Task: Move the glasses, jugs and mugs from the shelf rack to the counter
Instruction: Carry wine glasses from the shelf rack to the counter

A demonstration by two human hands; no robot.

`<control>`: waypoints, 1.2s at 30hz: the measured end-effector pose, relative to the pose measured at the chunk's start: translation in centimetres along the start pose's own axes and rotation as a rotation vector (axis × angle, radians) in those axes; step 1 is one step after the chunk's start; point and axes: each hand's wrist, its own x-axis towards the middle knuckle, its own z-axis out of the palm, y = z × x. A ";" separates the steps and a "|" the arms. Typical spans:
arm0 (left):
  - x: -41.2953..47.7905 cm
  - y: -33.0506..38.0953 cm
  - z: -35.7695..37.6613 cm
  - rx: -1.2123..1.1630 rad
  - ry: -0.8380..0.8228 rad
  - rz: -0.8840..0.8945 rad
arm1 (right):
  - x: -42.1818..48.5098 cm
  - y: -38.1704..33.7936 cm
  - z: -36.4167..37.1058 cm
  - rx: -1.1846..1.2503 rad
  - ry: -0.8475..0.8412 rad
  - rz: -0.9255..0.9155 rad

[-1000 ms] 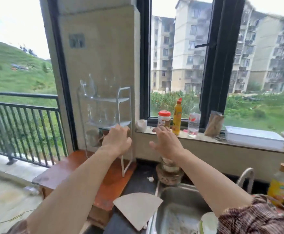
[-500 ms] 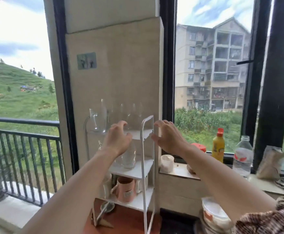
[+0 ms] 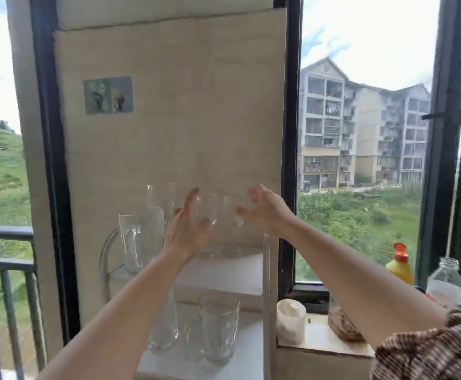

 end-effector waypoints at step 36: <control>-12.9 18.7 1.3 -0.450 -0.054 0.521 | -19.1 2.7 -19.5 0.438 0.407 0.174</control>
